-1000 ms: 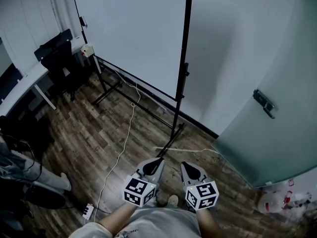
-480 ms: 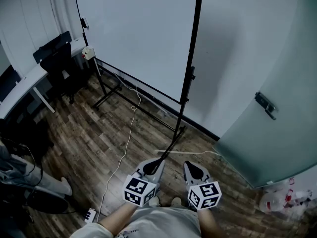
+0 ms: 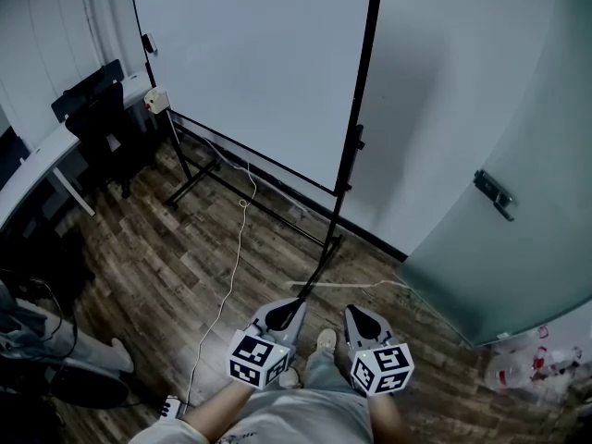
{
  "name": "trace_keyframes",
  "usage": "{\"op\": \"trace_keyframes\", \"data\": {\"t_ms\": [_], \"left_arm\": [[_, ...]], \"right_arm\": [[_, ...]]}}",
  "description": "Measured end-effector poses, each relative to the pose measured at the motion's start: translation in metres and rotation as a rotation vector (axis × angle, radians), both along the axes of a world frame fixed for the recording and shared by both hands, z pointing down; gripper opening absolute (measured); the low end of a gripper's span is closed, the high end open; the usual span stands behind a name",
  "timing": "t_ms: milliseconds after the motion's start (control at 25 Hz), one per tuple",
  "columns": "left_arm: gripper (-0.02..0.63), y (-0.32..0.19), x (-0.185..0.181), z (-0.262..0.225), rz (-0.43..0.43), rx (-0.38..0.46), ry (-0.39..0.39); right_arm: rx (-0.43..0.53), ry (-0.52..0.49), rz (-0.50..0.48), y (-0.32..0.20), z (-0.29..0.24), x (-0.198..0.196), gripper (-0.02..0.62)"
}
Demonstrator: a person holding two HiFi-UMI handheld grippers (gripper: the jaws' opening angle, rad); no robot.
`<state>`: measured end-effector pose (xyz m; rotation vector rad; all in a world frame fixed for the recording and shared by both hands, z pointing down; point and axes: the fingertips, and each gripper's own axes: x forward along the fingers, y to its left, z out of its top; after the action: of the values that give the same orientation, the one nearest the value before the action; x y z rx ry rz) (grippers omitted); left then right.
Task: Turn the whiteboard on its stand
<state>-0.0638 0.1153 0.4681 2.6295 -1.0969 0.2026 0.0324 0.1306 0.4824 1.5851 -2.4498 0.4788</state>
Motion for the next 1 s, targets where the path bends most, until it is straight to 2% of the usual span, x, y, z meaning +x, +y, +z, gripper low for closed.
{"op": "trace_keyframes", "data": {"t_ms": [360, 1000], "left_arm": [[0.011, -0.051, 0.014, 0.007, 0.000, 0.002, -0.008], [0.011, -0.199, 0.061, -0.003, -0.075, 0.018, -0.001]], "right_arm": [[0.015, 0.000, -0.011, -0.057, 0.004, 0.013, 0.006], [0.047, -0.003, -0.074, -0.214, -0.008, 0.063, 0.006]]}}
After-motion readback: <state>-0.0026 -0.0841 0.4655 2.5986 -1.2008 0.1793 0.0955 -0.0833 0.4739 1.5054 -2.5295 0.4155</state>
